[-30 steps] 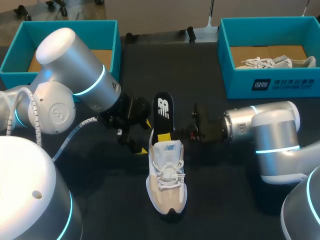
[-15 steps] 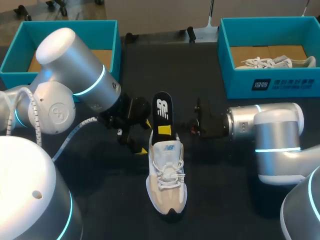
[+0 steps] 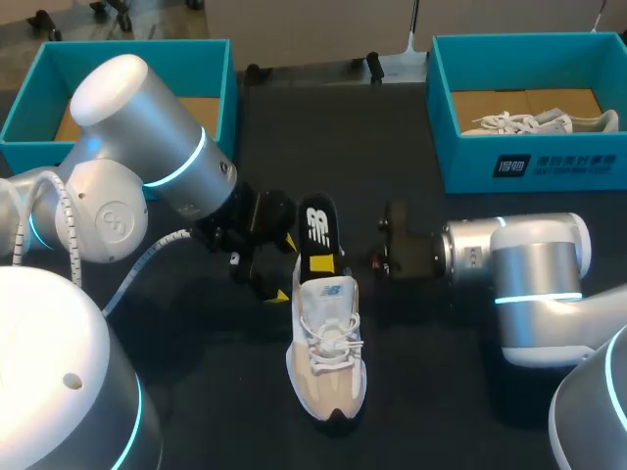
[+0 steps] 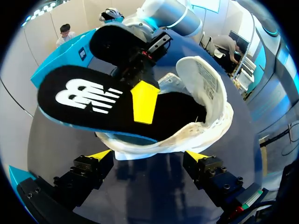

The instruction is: Take the shoe out of the shoebox, open the shoe tongue, remove and reinsert the insole, then place the shoe into the shoebox

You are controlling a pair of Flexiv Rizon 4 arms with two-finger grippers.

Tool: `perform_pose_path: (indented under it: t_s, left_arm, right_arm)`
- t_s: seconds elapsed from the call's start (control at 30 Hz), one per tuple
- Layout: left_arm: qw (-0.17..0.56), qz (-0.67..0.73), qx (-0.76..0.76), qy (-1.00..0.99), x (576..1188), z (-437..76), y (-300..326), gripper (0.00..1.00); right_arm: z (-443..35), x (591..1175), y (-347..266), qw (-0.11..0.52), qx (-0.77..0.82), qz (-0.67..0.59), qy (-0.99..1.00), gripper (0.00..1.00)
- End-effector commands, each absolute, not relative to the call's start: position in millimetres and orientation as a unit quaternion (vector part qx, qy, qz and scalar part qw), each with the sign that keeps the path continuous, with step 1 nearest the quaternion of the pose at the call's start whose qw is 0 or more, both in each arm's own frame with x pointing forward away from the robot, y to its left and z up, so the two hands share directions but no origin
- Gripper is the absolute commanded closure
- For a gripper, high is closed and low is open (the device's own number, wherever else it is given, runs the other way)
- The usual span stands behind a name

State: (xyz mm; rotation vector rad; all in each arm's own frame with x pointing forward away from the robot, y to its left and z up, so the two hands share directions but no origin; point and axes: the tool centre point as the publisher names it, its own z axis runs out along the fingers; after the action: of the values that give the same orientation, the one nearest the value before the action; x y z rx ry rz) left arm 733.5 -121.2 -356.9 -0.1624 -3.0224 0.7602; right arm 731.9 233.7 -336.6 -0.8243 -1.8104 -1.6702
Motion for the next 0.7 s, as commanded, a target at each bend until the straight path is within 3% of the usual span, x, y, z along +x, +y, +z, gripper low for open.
perform_pose_path:
  t_s: [0.03, 0.37, 0.43, 0.53, 0.7]
  left_arm:
    - [0.010, 0.244, -0.052, -0.968, 733, -358, -121, 0.00]
    - [0.010, 0.244, -0.052, -0.968, 733, -358, -121, 0.00]
    - [0.010, 0.244, -0.052, -0.968, 733, -358, -121, 0.00]
    - [0.010, 0.244, -0.052, -0.968, 733, -358, -121, 0.00]
    - [0.010, 0.244, -0.052, -0.968, 733, -358, -121, 0.00]
  right_arm:
    - [-339, 722, 232, 0.273, -0.315, -0.607, -0.677, 1.00]
    - [-337, 711, 233, 0.279, -0.310, -0.595, -0.687, 1.00]
    - [-332, 713, 235, 0.272, -0.302, -0.599, -0.689, 0.68]
    - [-324, 717, 237, 0.261, -0.291, -0.606, -0.693, 0.48]
    - [-316, 725, 238, 0.247, -0.283, -0.614, -0.694, 0.51]
